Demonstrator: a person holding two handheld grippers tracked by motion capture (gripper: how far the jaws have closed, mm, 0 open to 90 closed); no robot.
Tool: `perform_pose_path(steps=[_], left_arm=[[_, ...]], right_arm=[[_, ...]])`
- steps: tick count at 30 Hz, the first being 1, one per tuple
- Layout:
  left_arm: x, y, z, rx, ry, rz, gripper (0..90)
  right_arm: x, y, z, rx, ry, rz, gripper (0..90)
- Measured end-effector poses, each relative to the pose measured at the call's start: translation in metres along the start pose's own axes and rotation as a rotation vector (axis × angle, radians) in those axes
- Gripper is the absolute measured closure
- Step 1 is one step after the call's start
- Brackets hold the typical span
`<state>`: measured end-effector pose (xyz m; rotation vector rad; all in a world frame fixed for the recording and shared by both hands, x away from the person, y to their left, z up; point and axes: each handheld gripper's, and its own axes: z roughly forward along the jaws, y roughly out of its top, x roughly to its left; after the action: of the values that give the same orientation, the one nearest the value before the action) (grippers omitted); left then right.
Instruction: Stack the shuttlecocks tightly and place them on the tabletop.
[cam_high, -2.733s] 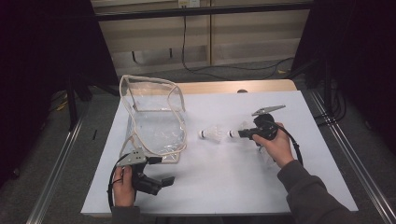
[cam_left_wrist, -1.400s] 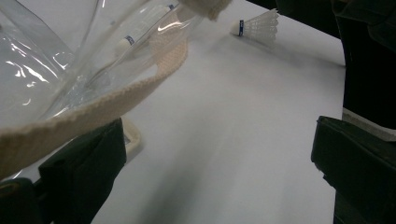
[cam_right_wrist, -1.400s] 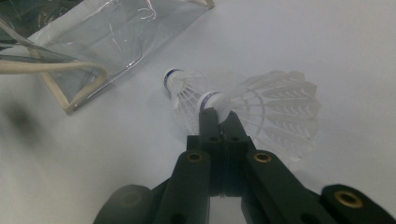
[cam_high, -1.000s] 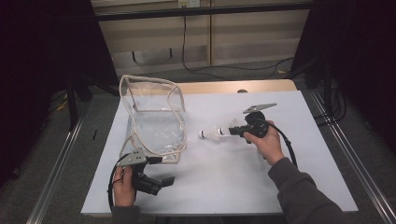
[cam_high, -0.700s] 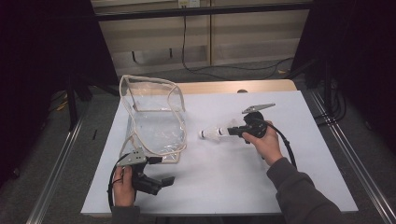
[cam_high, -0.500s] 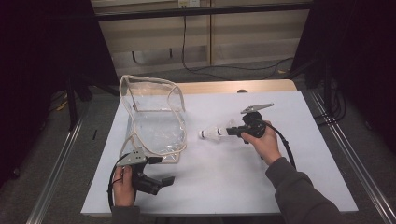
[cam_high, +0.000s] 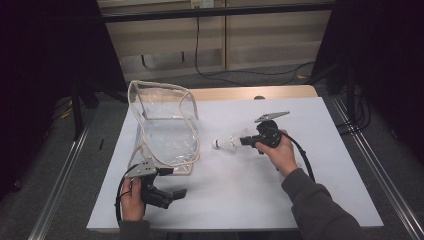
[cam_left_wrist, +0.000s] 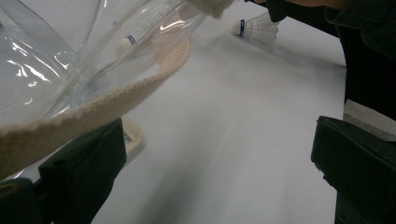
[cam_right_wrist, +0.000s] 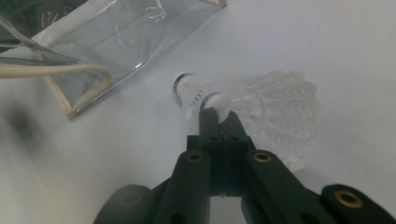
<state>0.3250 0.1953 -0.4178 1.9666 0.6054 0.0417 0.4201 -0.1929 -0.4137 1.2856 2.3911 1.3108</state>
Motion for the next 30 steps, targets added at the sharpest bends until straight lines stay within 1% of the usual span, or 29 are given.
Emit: perform_pose_path(steps=[7, 9, 17, 24, 30], left_arm=[[0.0, -0.0001, 0.0, -0.005, -0.001, -0.004, 3.4], [0.0003, -0.0001, -0.0002, 0.0, 0.002, -0.003, 3.4], [0.0001, -0.0001, 0.0, -0.001, 0.001, -0.004, 3.4], [-0.0001, 0.0, -0.0001, -0.01, -0.001, -0.007, 3.4], [0.0003, -0.0003, 0.0001, -0.008, 0.001, -0.007, 3.3]], right_arm=[[-0.0005, -0.0002, 0.002, -0.004, 0.005, 0.01, 89.8], [-0.0004, -0.0005, 0.0025, -0.006, 0.003, 0.011, 89.9], [0.0009, 0.0001, 0.0043, -0.014, 0.013, 0.007, 89.9], [0.0013, -0.0003, 0.0071, -0.005, 0.013, 0.004, 89.9], [0.0018, -0.0001, 0.0075, -0.007, 0.016, 0.003, 89.9]])
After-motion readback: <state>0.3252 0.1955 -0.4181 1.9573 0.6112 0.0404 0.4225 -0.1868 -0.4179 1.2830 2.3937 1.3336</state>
